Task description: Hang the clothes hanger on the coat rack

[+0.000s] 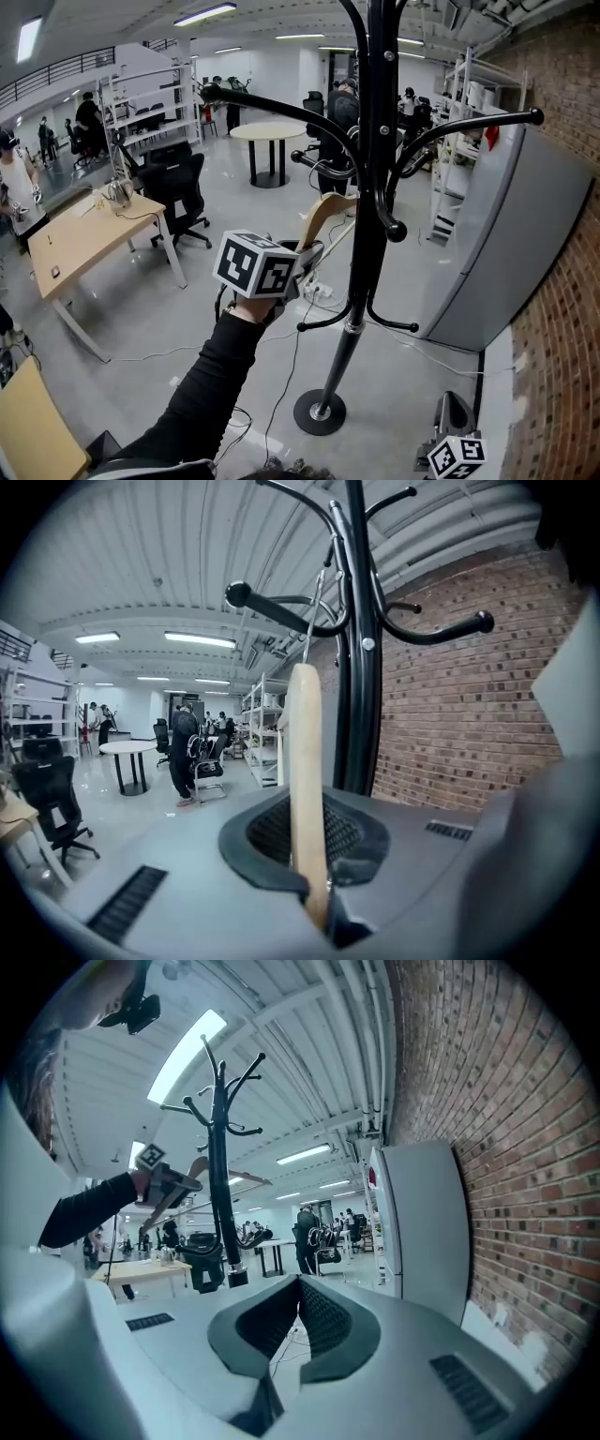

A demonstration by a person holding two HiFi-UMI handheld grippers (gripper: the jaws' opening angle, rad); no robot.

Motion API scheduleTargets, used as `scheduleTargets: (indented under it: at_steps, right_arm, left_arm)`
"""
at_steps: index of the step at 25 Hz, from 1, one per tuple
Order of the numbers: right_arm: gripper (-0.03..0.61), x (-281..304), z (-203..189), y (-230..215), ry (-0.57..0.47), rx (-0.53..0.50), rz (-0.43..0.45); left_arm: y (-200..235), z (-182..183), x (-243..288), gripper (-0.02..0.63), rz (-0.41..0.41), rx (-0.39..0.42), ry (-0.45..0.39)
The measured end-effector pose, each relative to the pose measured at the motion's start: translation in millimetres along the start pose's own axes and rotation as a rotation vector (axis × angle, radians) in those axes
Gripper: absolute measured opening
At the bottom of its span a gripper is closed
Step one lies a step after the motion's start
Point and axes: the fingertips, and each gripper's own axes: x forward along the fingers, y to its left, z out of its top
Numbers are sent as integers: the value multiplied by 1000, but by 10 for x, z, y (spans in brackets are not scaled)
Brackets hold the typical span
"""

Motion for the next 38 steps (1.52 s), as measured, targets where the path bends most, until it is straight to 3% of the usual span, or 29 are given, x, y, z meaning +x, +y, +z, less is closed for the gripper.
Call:
scheduleTargets:
  at_steps: [13,19,24,28,33,38]
  right_arm:
    - [8,-121,-90,-166,18,22,-50]
    - [8,-64,-108,-96,21,17,-16]
    - [8,-18,-70,-17,19,9,6]
    - [8,9,-46,31,13,3,26]
    - [8,56,-62,145,20,-5,76]
    - [8,130,-72,298,15,-21,138]
  left_arm:
    - [1,-117,375,6,-21,-3,-10]
    - [41,-123,317,8,66,104,-27]
    - [-38,-113,165,10,63,245,-50]
    - [-43,-23,-42,61,123,368,-114]
    - [-106,123,-358,135,91,301,-285]
    - [-233,67,-694,140,116,318,-313]
